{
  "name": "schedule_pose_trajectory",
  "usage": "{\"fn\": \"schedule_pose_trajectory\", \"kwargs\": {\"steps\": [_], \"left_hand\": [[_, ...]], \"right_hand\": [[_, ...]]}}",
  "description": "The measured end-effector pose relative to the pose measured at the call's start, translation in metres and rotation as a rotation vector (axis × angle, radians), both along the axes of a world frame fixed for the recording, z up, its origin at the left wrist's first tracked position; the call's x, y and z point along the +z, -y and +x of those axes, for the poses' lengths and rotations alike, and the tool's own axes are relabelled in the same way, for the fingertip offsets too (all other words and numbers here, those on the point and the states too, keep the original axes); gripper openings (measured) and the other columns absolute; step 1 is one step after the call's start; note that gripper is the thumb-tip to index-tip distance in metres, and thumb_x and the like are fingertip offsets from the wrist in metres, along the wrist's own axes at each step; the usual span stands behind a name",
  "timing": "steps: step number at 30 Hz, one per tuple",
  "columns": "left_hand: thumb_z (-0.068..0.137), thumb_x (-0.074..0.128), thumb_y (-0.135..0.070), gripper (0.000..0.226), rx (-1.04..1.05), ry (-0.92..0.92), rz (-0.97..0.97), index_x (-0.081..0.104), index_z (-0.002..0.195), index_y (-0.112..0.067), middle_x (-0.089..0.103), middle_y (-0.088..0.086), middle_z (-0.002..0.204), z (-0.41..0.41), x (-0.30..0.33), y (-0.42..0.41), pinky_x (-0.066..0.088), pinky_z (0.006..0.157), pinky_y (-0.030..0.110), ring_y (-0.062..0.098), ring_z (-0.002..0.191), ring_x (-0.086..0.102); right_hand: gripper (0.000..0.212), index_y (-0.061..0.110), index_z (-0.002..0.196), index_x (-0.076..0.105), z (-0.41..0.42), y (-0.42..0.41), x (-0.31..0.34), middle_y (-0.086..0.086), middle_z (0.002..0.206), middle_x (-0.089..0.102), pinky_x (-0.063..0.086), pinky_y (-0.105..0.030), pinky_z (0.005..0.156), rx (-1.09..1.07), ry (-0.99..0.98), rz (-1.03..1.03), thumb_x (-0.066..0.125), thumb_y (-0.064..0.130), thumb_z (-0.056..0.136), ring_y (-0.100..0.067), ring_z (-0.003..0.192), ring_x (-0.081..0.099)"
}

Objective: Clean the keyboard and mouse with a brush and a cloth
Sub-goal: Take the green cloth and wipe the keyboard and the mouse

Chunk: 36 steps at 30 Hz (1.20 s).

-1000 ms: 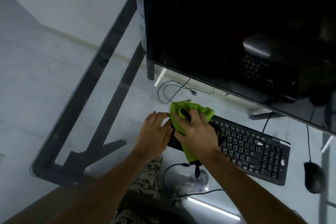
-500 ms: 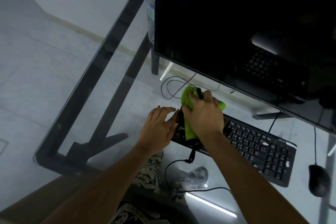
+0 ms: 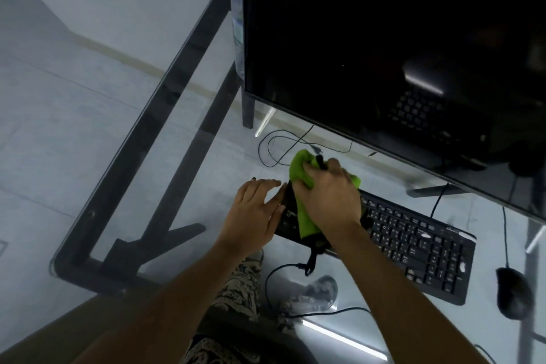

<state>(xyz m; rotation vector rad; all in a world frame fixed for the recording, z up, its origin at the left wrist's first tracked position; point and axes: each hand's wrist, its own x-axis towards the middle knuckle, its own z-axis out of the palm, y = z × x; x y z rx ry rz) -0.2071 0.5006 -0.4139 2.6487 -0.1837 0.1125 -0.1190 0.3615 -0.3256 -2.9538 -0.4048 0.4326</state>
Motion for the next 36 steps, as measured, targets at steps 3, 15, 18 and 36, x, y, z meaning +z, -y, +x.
{"fn": "schedule_pose_trajectory", "kwargs": {"steps": [3, 15, 18, 36], "left_hand": [[0.097, 0.041, -0.027, 0.038, -0.005, -0.001, 0.020, 0.058, 0.127, -0.012, 0.055, 0.011, 0.128, 0.001, -0.001, 0.000, 0.032, 0.109, 0.044, 0.027, 0.116, 0.051], [0.097, 0.038, -0.029, 0.042, -0.004, -0.032, 0.031, 0.058, 0.130, -0.010, 0.055, 0.009, 0.128, 0.001, 0.006, 0.001, 0.034, 0.108, 0.043, 0.025, 0.117, 0.051], [0.097, 0.039, -0.028, 0.042, -0.005, -0.029, 0.037, 0.058, 0.130, -0.010, 0.055, 0.010, 0.128, 0.001, 0.003, 0.000, 0.034, 0.108, 0.045, 0.026, 0.117, 0.051], [0.096, 0.040, -0.022, 0.036, 0.012, 0.011, 0.040, 0.066, 0.116, -0.008, 0.057, 0.012, 0.124, 0.000, 0.000, 0.002, 0.033, 0.107, 0.044, 0.028, 0.116, 0.051]], "right_hand": [[0.038, 0.023, 0.121, 0.061, 0.019, -0.015, 0.002, -0.014, 0.116, 0.051, 0.046, -0.034, 0.065, -0.099, 0.012, -0.044, 0.049, 0.046, 0.093, -0.034, 0.102, 0.057], [0.051, 0.027, 0.137, 0.050, -0.022, 0.043, 0.002, -0.016, 0.124, 0.050, 0.058, -0.044, 0.070, -0.163, 0.075, -0.144, 0.059, 0.040, 0.089, -0.038, 0.114, 0.054], [0.069, 0.020, 0.142, 0.044, -0.035, 0.012, -0.004, -0.021, 0.116, 0.055, 0.058, -0.043, 0.062, -0.056, 0.142, -0.123, 0.071, 0.032, 0.079, -0.040, 0.105, 0.058], [0.048, 0.027, 0.124, 0.062, -0.029, -0.005, -0.015, -0.018, 0.106, 0.055, 0.056, -0.051, 0.075, 0.028, 0.179, 0.061, 0.071, 0.035, 0.077, -0.039, 0.091, 0.056]]}}
